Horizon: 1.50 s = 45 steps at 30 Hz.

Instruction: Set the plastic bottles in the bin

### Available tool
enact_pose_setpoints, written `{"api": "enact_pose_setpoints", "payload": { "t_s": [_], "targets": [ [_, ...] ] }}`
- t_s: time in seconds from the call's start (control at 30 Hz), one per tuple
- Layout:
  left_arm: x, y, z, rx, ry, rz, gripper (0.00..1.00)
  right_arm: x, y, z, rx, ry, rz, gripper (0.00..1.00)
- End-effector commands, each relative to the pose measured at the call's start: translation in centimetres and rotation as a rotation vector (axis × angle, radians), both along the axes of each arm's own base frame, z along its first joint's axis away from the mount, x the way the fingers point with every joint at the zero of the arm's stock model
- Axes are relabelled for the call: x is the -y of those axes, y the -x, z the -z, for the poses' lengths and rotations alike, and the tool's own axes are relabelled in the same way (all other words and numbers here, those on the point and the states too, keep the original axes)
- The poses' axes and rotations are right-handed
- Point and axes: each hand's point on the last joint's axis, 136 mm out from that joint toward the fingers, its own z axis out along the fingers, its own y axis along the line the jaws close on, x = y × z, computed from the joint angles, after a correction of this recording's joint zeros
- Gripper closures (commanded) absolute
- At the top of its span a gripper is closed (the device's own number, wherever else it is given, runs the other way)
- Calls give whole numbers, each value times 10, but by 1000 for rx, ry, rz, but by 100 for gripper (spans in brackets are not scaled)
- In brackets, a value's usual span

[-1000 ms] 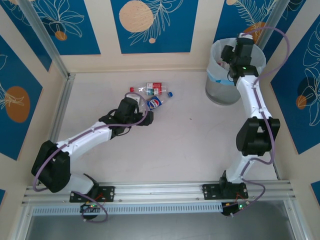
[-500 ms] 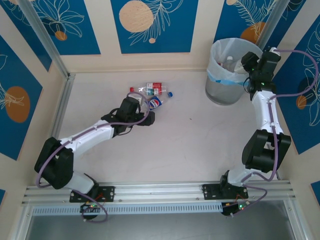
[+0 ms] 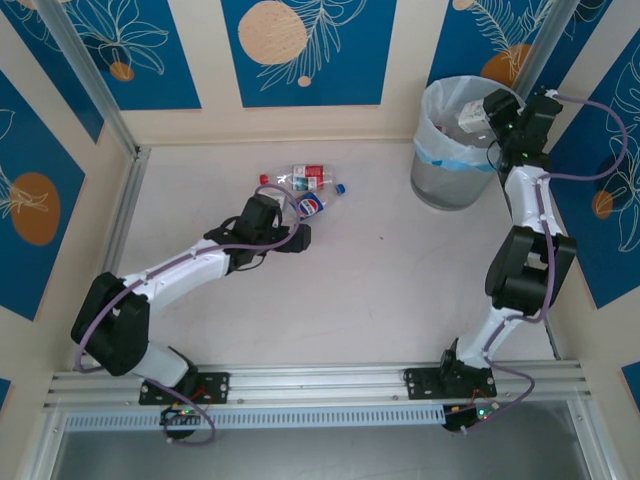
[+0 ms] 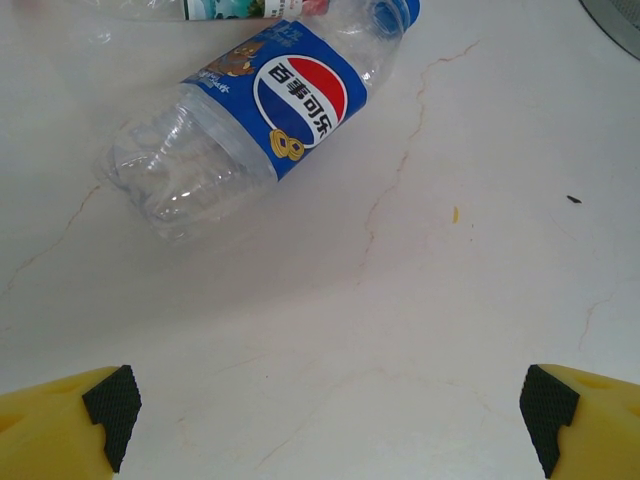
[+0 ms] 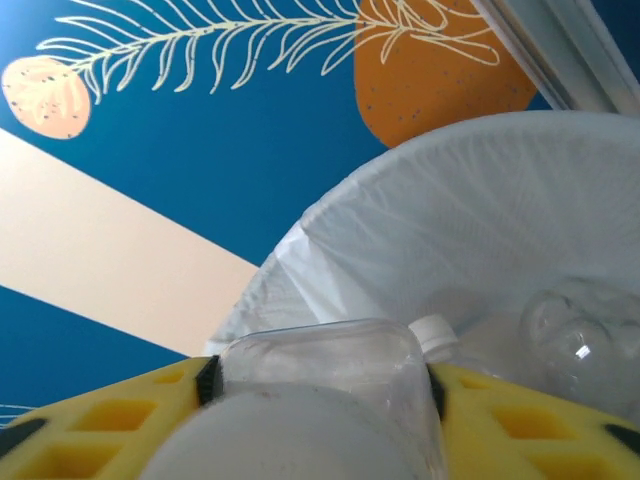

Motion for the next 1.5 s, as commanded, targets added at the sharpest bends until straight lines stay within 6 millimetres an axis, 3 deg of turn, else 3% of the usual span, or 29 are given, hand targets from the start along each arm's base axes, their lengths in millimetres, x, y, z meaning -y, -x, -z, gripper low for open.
{"api": "enact_pose_setpoints", "payload": {
  "t_s": [0.0,0.27,0.43,0.57,0.67,0.8,0.93,1.07,1.23,1.33,1.47],
  "targets": [
    [-2,-4,-11,8,12,-15,1,-9,0,-9,-21,-23,-25,28],
    [-4,-6,-9,12,4,-30,1,2,33,-31,-30,173,122,14],
    [-5,-9,-7,4,0,-50,1,18,65,-45,-39,312,309,3],
    [-6,-11,-5,-4,-10,-58,1,30,87,-53,-14,328,406,0],
    [-10,-13,-3,-8,-29,-74,1,21,93,-59,-5,348,361,0],
    [-11,-20,-1,-27,-16,-88,1,-13,104,-63,-8,336,235,1],
    [-12,-35,10,-69,-11,-75,1,-66,126,-74,26,333,77,1],
    [-8,-49,24,-106,-41,8,1,-130,145,-65,49,296,-121,1],
    [-17,-71,36,-72,-233,120,1,-201,168,-45,42,299,-365,1],
    [-22,-80,44,-69,-328,186,1,-224,178,-27,14,295,-449,0],
    [-19,-84,61,-104,-428,319,1,-231,184,-2,-52,281,-467,1]
  ]
}}
